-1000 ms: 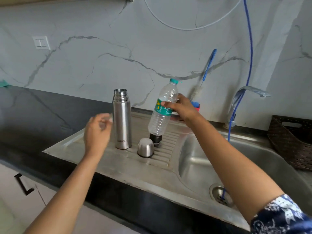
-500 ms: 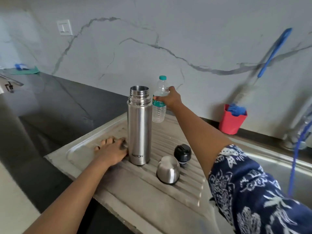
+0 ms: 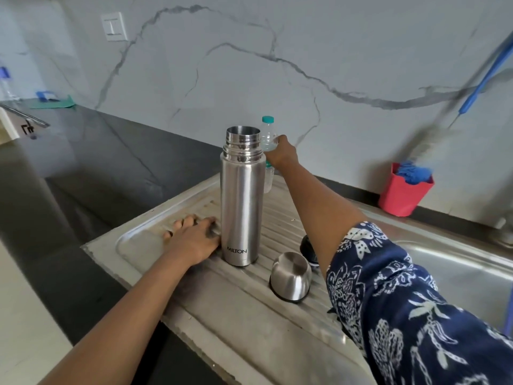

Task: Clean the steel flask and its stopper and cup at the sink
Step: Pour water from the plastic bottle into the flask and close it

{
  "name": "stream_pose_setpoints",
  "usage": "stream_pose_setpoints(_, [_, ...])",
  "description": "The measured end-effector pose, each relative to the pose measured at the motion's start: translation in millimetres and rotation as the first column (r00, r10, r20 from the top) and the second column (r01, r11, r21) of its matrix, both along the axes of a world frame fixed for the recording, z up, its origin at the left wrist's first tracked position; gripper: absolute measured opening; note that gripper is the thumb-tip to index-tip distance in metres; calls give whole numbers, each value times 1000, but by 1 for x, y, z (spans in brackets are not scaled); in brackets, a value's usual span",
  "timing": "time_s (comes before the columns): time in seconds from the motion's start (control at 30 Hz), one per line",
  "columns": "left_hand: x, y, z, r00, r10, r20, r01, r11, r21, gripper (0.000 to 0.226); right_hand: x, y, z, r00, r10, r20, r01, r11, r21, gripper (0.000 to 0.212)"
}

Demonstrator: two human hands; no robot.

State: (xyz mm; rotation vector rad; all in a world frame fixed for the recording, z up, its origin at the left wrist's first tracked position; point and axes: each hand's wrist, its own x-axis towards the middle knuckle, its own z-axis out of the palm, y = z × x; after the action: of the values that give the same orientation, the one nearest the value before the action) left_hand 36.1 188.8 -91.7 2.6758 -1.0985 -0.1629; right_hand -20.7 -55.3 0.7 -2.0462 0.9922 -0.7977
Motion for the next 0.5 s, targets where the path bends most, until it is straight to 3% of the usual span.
stream_pose_setpoints(0.3, [-1, 0, 2, 1000, 16, -23, -16, 1000, -13, 52, -13, 8, 3, 999, 12, -51, -11, 1000, 26, 73])
stream_pose_setpoints(0.5, [-2, 3, 2, 999, 12, -35, -13, 999, -35, 52, -44, 24, 25, 983, -19, -181, 11, 999, -47, 87])
